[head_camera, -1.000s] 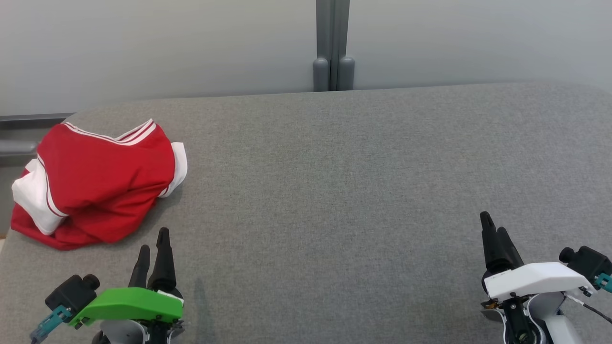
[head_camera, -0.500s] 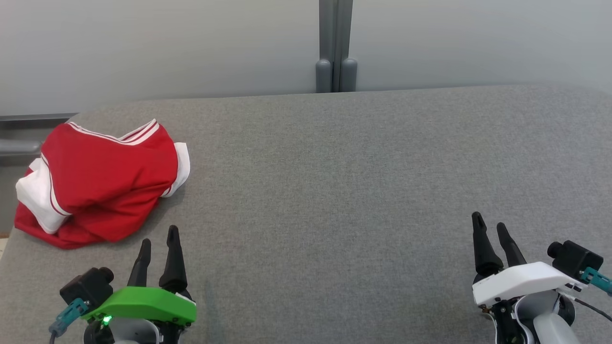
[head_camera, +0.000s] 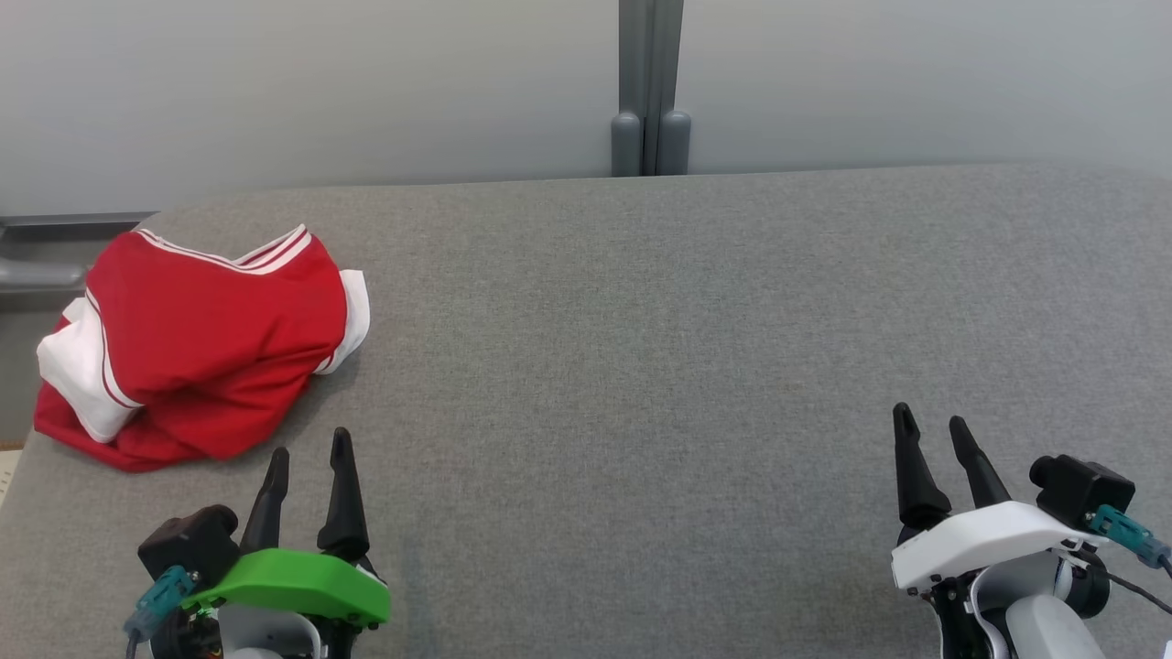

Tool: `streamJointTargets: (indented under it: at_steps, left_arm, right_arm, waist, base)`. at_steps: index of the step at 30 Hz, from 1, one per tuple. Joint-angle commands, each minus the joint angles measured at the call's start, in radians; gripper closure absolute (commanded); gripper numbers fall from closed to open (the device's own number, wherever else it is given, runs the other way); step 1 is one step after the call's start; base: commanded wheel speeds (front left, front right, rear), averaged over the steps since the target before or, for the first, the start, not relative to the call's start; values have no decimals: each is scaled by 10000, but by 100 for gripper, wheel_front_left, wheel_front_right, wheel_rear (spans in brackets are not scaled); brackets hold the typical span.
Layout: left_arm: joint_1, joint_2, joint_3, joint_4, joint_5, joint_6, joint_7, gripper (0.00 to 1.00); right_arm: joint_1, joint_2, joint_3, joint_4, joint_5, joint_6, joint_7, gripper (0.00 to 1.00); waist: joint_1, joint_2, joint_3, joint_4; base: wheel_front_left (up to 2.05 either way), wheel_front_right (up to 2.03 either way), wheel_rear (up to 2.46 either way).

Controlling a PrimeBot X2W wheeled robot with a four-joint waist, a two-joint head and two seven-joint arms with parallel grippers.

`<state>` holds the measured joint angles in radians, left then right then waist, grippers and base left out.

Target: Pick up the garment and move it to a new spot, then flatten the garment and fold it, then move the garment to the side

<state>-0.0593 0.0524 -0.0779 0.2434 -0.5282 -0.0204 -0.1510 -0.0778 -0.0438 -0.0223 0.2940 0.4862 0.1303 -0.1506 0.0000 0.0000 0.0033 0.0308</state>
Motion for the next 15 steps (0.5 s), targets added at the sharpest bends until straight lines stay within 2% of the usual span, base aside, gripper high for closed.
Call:
streamJointTargets:
  at_steps: [1, 15]
  left_arm:
    - [-149, 95, -36, -91, 321, 31, -83, 0]
    - [-136, 54, -124, -22, 1506, 113, -416, 0]
  right_arm:
    - [-207, -54, 7, -41, -262, 4, -91, 0]
    - [-248, -64, 156, 133, -1432, 4, -432, 0]
  waist:
    - [0, 0, 6, 8]
    - [0, 0, -6, 67]
  base:
    - [0, 0, 0]
    - [0, 0, 0]
